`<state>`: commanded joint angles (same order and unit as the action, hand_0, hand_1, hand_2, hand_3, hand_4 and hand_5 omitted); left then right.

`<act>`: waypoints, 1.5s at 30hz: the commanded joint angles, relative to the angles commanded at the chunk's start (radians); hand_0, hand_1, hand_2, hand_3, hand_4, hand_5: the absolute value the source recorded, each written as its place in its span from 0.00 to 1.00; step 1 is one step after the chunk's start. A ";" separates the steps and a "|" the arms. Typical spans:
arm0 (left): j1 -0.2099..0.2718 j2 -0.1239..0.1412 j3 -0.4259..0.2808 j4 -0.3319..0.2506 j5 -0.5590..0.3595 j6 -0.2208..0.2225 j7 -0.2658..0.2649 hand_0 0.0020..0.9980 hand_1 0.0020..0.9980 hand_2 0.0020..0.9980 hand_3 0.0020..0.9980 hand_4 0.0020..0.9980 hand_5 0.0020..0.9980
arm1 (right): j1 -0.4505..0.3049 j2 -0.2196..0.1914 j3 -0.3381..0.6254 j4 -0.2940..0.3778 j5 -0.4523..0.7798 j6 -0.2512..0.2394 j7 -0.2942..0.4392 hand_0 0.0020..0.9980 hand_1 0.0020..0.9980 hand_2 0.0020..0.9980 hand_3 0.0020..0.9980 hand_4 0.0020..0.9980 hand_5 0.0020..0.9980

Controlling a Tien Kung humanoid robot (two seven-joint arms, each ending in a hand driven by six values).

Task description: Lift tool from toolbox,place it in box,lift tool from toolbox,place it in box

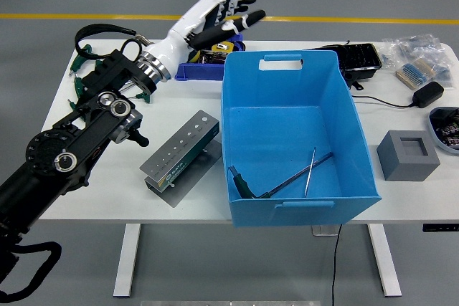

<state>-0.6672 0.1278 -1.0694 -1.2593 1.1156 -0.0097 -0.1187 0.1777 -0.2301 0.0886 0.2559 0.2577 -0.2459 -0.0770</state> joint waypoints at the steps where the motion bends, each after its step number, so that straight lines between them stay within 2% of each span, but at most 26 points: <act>1: 0.026 0.012 -0.030 -0.025 -0.039 -0.003 0.006 0.81 0.84 0.97 0.84 0.99 0.79 | -0.001 0.000 -0.003 0.000 0.004 0.001 0.002 0.76 0.73 0.79 0.58 0.81 0.73; 4: 0.120 0.043 -0.116 -0.093 -0.160 -0.019 0.022 0.79 0.82 0.94 0.81 0.97 0.80 | -0.004 -0.001 -0.003 -0.001 0.004 0.002 0.005 0.76 0.72 0.79 0.58 0.81 0.73; 6: 0.190 0.045 -0.174 -0.110 -0.194 -0.052 0.032 0.79 0.82 0.94 0.81 0.97 0.80 | -0.008 -0.003 0.000 0.000 -0.003 0.001 0.004 0.76 0.72 0.79 0.58 0.81 0.73; 8: 0.270 0.023 -0.249 -0.108 -0.192 -0.060 0.025 0.79 0.82 0.94 0.81 0.97 0.80 | -0.013 -0.001 -0.001 0.001 -0.002 0.001 0.004 0.76 0.72 0.79 0.58 0.81 0.73; 9: 0.307 0.010 -0.284 -0.102 -0.193 -0.059 0.022 0.78 0.79 0.90 0.79 0.96 0.83 | -0.016 0.000 -0.003 0.000 0.003 0.001 0.006 0.75 0.72 0.79 0.58 0.81 0.73; 12: 0.434 -0.047 -0.405 -0.080 -0.168 -0.051 0.000 0.78 0.79 0.90 0.79 0.96 0.83 | -0.024 0.007 0.003 0.000 0.002 -0.001 0.005 0.75 0.72 0.79 0.58 0.81 0.73; 14: 0.519 -0.059 -0.454 -0.064 -0.160 -0.039 -0.031 0.78 0.79 0.90 0.79 0.96 0.83 | -0.024 0.008 0.009 0.001 -0.009 -0.003 0.001 0.75 0.72 0.79 0.58 0.81 0.73; 16: 0.597 -0.049 -0.464 -0.045 -0.129 -0.038 -0.063 0.78 0.78 0.90 0.78 0.95 0.82 | -0.025 0.010 0.015 0.000 -0.014 -0.005 -0.001 0.75 0.72 0.79 0.58 0.81 0.73; 19: 0.661 -0.016 -0.455 -0.018 -0.127 -0.043 -0.087 0.78 0.78 0.90 0.78 0.95 0.82 | -0.026 0.011 0.018 0.001 -0.016 -0.005 -0.004 0.75 0.72 0.79 0.58 0.81 0.73; 21: 0.675 -0.006 -0.465 -0.008 -0.120 -0.047 -0.094 0.79 0.79 0.91 0.79 0.94 0.84 | -0.024 0.010 0.018 0.000 -0.019 -0.005 -0.005 0.75 0.72 0.78 0.58 0.81 0.73; 23: 0.677 -0.011 -0.481 -0.004 -0.117 -0.045 -0.097 0.79 0.79 0.91 0.79 0.94 0.84 | -0.024 0.010 0.019 0.000 -0.022 -0.005 -0.005 0.75 0.72 0.78 0.58 0.81 0.73; 29: 0.656 -0.030 -0.509 0.001 -0.103 -0.046 -0.101 0.79 0.80 0.92 0.79 0.94 0.84 | -0.019 0.009 0.018 0.000 -0.023 -0.005 -0.001 0.75 0.71 0.78 0.58 0.81 0.73; 38: 0.636 -0.028 -0.522 0.001 -0.113 -0.050 -0.113 0.79 0.82 0.94 0.80 0.94 0.85 | -0.006 0.002 0.004 -0.002 -0.003 -0.006 0.015 0.75 0.71 0.78 0.58 0.81 0.73; 39: 0.633 -0.027 -0.521 0.001 -0.115 -0.050 -0.115 0.89 0.89 0.99 0.85 0.93 0.86 | -0.005 0.001 0.001 -0.002 0.000 -0.005 0.016 0.75 0.71 0.78 0.58 0.81 0.73; 44: 0.622 -0.031 -0.518 0.003 -0.128 -0.038 -0.133 0.89 0.89 0.99 0.85 0.93 0.86 | -0.002 -0.005 -0.004 -0.003 0.004 -0.005 0.020 0.75 0.71 0.78 0.58 0.81 0.73; 45: 0.620 -0.031 -0.516 0.003 -0.130 -0.037 -0.133 1.00 1.00 1.00 0.94 0.93 0.88 | -0.003 -0.005 -0.004 -0.003 0.008 -0.005 0.021 0.74 0.71 0.78 0.58 0.80 0.72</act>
<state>-0.0473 0.0967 -1.5856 -1.2561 0.9860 -0.0466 -0.2521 0.1747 -0.2351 0.0843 0.2524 0.2654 -0.2511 -0.0564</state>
